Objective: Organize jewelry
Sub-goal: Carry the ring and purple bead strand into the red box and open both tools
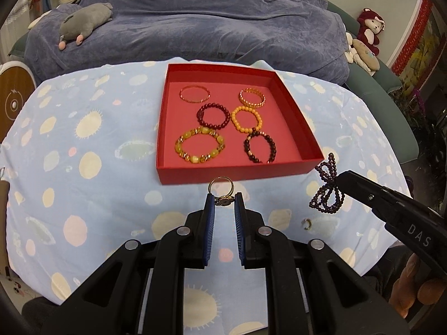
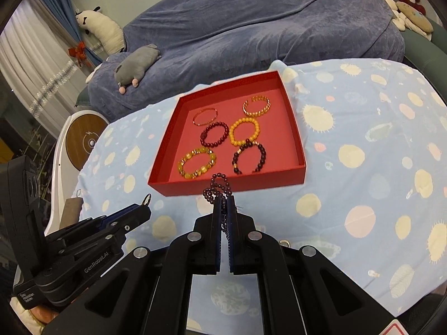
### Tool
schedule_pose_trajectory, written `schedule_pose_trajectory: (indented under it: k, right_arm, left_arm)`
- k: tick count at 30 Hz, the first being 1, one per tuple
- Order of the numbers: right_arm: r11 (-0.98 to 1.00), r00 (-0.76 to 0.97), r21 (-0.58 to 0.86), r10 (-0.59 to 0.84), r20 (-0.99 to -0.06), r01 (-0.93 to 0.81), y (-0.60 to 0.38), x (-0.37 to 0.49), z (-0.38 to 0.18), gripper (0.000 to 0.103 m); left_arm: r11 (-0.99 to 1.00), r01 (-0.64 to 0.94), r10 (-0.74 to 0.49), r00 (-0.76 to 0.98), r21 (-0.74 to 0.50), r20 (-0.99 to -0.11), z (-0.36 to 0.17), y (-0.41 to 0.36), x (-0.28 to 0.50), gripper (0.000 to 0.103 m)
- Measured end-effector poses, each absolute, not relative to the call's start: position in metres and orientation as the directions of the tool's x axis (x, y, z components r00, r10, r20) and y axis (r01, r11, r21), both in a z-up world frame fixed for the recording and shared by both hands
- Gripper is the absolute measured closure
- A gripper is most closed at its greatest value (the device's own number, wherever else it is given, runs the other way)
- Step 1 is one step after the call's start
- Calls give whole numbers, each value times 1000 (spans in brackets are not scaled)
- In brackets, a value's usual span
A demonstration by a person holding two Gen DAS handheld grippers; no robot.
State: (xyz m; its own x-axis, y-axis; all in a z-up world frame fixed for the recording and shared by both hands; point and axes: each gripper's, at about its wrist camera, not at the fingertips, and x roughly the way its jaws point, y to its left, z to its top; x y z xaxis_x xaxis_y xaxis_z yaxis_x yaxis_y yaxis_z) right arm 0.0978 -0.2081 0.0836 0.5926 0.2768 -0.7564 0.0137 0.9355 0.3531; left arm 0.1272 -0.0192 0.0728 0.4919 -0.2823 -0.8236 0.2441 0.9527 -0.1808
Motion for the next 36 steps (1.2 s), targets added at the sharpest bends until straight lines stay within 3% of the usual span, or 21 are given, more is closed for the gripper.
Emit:
schedule_pose_trajectory:
  k: [10,23,36]
  right_arm:
    - [942,626,336,253,-738,16,-219,173,92,99]
    - [950,577,306,213,-788,67,-230,255,41,99]
    - [953,536,289,196,-821,93,-239,284,6,99]
  left_arm:
    - [949,268,-289,527,-167,-799,88,-41,206,89]
    - [966,233,-217,481,-115,-849,36,-51,291,89]
    - [970,220,-193,456,-100,-869,8,-54,319,89]
